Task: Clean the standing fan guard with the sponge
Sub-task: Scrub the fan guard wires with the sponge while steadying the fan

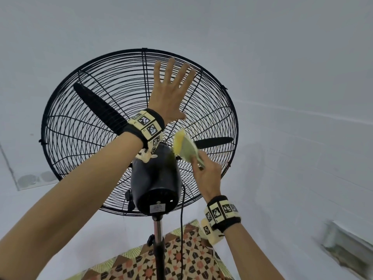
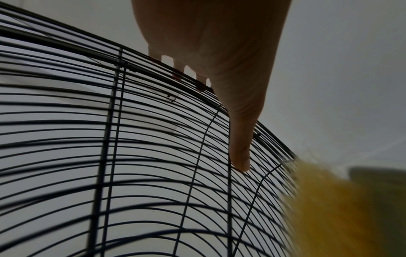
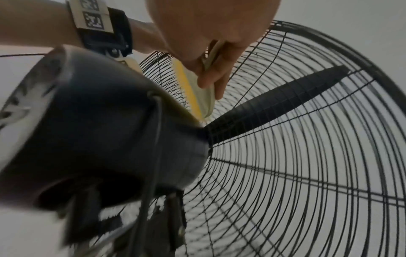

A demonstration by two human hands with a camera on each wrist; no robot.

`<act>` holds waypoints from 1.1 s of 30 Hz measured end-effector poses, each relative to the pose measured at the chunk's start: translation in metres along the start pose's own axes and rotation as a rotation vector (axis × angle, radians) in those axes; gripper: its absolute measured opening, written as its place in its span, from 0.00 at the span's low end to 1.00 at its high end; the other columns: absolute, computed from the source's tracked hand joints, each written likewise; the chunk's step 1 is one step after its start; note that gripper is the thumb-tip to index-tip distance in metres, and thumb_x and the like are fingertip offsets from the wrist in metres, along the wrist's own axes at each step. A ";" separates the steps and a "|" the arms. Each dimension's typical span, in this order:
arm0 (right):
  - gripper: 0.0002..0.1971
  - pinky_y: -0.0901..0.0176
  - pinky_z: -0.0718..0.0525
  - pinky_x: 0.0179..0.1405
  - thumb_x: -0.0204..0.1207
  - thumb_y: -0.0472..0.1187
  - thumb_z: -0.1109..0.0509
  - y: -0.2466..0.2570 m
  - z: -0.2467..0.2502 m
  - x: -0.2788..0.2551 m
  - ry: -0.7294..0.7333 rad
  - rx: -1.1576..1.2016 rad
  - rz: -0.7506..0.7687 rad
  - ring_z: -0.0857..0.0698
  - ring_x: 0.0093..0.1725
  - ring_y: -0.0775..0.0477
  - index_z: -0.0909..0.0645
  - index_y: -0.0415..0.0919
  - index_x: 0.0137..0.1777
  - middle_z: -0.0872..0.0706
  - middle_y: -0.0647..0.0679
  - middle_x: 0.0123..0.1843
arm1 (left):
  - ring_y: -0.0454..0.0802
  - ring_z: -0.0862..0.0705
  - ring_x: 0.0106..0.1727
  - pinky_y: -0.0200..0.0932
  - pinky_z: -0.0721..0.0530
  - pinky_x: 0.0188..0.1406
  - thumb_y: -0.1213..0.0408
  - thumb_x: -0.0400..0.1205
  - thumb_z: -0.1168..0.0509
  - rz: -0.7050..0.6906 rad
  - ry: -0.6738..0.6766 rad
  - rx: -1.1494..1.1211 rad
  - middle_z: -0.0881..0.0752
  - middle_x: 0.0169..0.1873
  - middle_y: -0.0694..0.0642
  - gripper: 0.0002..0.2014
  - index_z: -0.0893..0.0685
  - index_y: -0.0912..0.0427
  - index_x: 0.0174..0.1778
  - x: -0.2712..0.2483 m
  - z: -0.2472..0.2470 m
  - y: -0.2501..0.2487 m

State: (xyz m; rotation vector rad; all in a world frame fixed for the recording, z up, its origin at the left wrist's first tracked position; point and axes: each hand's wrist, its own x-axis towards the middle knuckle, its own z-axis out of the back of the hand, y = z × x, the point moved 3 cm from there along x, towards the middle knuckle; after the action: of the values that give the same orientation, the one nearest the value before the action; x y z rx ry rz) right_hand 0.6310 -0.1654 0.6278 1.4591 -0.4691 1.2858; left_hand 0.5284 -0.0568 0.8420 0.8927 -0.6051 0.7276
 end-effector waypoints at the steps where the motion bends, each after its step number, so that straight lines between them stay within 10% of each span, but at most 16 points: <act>1: 0.13 0.73 0.12 0.33 0.86 0.38 0.28 -0.004 0.005 0.006 -0.083 0.003 -0.046 0.12 0.35 0.60 0.14 0.33 0.67 0.07 0.41 0.48 | 0.72 0.56 0.91 0.82 0.56 0.84 0.24 0.67 0.26 0.001 -0.004 0.004 0.55 0.93 0.59 0.71 0.62 0.54 0.93 0.000 0.000 0.000; 5: 0.12 0.52 0.06 0.35 0.87 0.43 0.28 -0.019 0.033 0.022 -0.423 0.105 -0.285 0.06 0.43 0.45 0.14 0.36 0.64 0.08 0.44 0.49 | 0.73 0.56 0.91 0.82 0.54 0.85 0.24 0.68 0.26 0.000 0.004 0.019 0.56 0.93 0.60 0.71 0.63 0.54 0.92 -0.001 -0.001 0.001; 11: 0.15 0.65 0.08 0.43 0.87 0.42 0.29 -0.010 0.006 -0.002 0.084 0.093 -0.133 0.09 0.44 0.50 0.14 0.36 0.68 0.08 0.47 0.49 | 0.72 0.57 0.91 0.81 0.57 0.84 0.23 0.68 0.27 0.001 0.007 0.012 0.57 0.93 0.60 0.71 0.64 0.54 0.92 0.001 0.000 -0.002; 18: 0.13 0.47 0.05 0.34 0.87 0.43 0.28 -0.025 0.027 0.018 -0.439 0.179 -0.401 0.07 0.43 0.49 0.15 0.37 0.66 0.10 0.47 0.50 | 0.73 0.56 0.91 0.82 0.53 0.85 0.23 0.68 0.27 0.007 0.010 0.027 0.56 0.93 0.59 0.71 0.63 0.55 0.92 -0.001 0.001 0.002; 24: 0.15 0.46 0.05 0.41 0.86 0.48 0.29 -0.005 -0.002 0.000 0.038 0.109 -0.289 0.09 0.46 0.51 0.15 0.43 0.68 0.13 0.58 0.47 | 0.70 0.57 0.92 0.79 0.55 0.86 0.21 0.68 0.29 -0.040 0.001 0.013 0.57 0.93 0.58 0.70 0.65 0.52 0.92 0.000 0.002 0.006; 29: 0.13 0.60 0.08 0.33 0.87 0.38 0.28 -0.019 0.036 0.018 -0.401 0.180 -0.467 0.10 0.41 0.58 0.15 0.32 0.66 0.12 0.47 0.51 | 0.63 0.53 0.92 0.73 0.53 0.87 0.23 0.68 0.27 -0.013 0.027 -0.026 0.54 0.93 0.57 0.69 0.62 0.47 0.92 -0.005 0.005 0.040; 33: 0.13 0.61 0.09 0.29 0.85 0.40 0.26 -0.002 0.027 0.021 -0.199 0.289 -0.453 0.08 0.46 0.51 0.15 0.35 0.65 0.10 0.41 0.56 | 0.67 0.47 0.90 0.83 0.52 0.84 0.23 0.63 0.24 0.045 0.008 -0.072 0.46 0.90 0.58 0.70 0.56 0.46 0.93 -0.011 0.008 0.055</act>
State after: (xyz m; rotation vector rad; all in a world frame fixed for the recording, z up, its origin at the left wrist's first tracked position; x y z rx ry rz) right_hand 0.6520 -0.1808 0.6495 1.8199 -0.0669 0.8733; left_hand 0.4778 -0.0440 0.8637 0.8114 -0.6416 0.7451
